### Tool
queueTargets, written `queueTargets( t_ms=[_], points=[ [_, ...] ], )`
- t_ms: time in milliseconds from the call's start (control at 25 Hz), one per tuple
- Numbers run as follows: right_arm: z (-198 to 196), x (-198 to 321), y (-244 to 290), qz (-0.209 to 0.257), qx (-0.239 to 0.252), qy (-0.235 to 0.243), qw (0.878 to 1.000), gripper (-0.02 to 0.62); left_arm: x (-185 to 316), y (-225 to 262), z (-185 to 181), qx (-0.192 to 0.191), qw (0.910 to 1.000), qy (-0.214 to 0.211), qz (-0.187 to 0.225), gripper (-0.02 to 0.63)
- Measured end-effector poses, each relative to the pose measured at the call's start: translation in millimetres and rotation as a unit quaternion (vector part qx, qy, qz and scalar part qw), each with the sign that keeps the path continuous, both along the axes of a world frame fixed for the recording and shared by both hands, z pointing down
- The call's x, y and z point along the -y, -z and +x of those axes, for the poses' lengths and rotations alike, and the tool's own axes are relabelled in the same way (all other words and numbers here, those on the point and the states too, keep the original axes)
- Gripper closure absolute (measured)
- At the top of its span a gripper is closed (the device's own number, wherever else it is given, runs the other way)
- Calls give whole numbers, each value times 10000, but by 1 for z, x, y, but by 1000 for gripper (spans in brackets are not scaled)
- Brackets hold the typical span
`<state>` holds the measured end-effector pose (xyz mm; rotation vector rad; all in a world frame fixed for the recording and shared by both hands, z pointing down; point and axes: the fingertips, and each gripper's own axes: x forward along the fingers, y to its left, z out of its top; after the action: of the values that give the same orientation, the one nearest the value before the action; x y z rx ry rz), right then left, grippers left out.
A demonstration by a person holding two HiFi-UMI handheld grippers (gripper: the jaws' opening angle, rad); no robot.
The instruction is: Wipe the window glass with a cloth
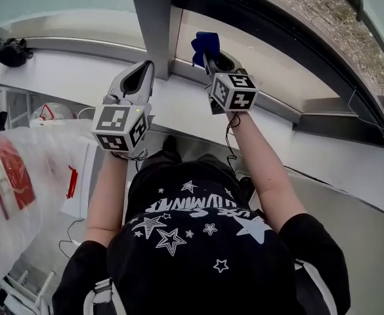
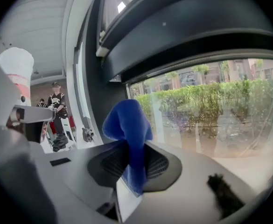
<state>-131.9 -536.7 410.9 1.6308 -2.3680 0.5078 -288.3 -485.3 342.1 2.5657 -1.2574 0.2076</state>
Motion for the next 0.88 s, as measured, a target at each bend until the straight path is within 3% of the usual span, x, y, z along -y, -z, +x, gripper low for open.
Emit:
queueTargets(
  t_ms=[200,400,680,880],
  points=[
    [-13,31,-11,-58,-142,-85,9998,522,7,-13,-20,-121,9998,120,-134,597],
    [-13,56,-9,92,-338,-76,9994,522,13,-25,-13,-214,9993,49,-298,598],
    [39,51,-10,65,-391,-364,9985,521,7,-33,32,-129,9985,-350,-400,597],
    [99,25,-6,103,-278,-661,9974,520,0,-31,78,-42,9973,-602,-414,598]
  ],
)
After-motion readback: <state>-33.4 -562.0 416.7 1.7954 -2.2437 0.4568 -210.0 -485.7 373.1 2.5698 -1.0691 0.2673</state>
